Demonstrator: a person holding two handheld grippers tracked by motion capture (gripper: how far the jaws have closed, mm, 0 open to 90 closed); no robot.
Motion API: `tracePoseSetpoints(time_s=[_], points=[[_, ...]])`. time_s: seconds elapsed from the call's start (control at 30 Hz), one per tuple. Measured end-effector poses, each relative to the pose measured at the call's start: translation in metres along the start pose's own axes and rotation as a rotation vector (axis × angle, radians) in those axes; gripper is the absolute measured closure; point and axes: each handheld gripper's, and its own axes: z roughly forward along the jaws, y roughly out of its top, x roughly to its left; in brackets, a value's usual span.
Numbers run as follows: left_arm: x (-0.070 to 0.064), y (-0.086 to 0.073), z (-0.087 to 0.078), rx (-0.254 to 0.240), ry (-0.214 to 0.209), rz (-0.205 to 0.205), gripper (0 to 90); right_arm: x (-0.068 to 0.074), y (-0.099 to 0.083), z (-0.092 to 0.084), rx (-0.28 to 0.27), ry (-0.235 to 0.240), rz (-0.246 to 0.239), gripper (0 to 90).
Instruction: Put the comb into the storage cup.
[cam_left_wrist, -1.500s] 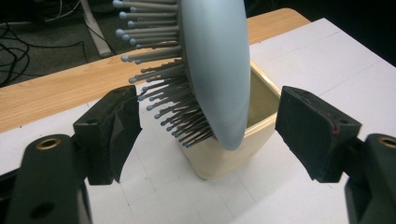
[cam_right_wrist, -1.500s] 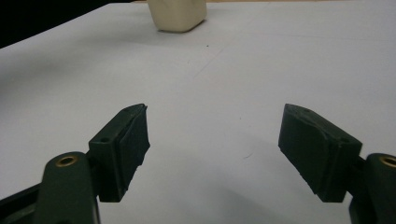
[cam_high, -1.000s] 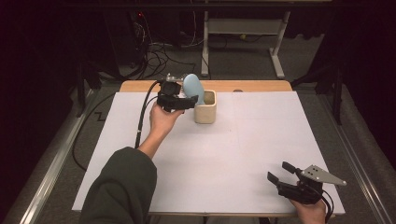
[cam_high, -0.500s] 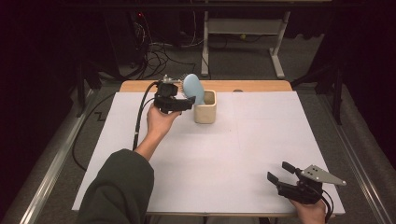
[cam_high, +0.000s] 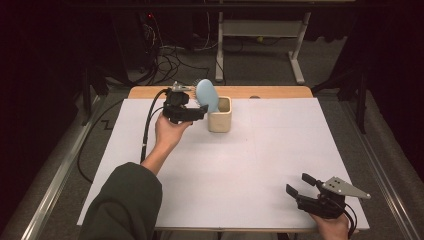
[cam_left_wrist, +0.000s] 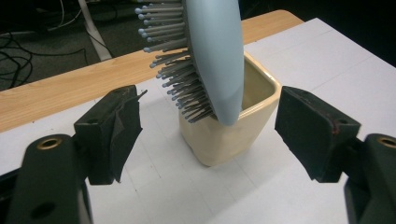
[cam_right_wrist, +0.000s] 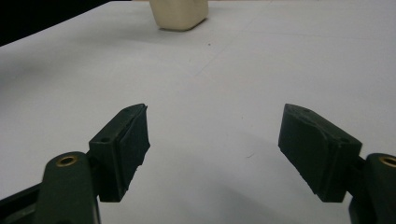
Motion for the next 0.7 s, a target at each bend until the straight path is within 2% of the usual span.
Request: tracePoseSetpoints(time_s=[0.7], points=[[0.001,-0.004,-0.012,-0.015,-0.002,0.011,23.7,0.000,0.000,0.000,0.000,-0.003,0.002,25.2]])
